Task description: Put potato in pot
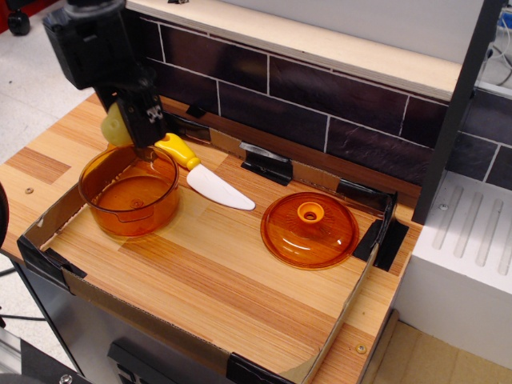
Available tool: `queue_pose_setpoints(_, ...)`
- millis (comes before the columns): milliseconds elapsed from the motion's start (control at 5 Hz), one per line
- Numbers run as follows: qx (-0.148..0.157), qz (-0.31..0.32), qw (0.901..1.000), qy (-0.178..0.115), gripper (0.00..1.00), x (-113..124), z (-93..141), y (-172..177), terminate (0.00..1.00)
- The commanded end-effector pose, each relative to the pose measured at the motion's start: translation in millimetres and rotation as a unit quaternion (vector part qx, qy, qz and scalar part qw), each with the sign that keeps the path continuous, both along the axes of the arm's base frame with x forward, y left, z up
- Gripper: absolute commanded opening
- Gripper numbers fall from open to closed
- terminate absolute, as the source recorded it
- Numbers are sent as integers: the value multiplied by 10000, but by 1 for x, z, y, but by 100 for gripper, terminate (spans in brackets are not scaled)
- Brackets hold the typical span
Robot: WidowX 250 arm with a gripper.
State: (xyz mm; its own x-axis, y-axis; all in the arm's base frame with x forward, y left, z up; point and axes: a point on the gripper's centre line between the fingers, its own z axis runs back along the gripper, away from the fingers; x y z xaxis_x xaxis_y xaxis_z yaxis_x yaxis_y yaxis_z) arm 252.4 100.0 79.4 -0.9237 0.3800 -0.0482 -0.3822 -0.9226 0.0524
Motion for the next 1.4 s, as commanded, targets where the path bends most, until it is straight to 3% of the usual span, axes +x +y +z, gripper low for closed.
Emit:
queue_pose_setpoints(0, 190, -413, 9989, -56, 100, 3, -8, 0, 0)
queue_pose_setpoints(200, 162, -502, 9986, -91, 100, 3, -5, -4, 0)
queue_pose_setpoints(800, -62, -1057, 9933, -463, 100, 25, 52, -57, 0)
queue_pose_setpoints(1000, -62, -1057, 9933, -463, 100, 25, 52, -57, 0)
queue_pose_setpoints(1200, -62, -1057, 9933, -463, 100, 25, 52, -57, 100)
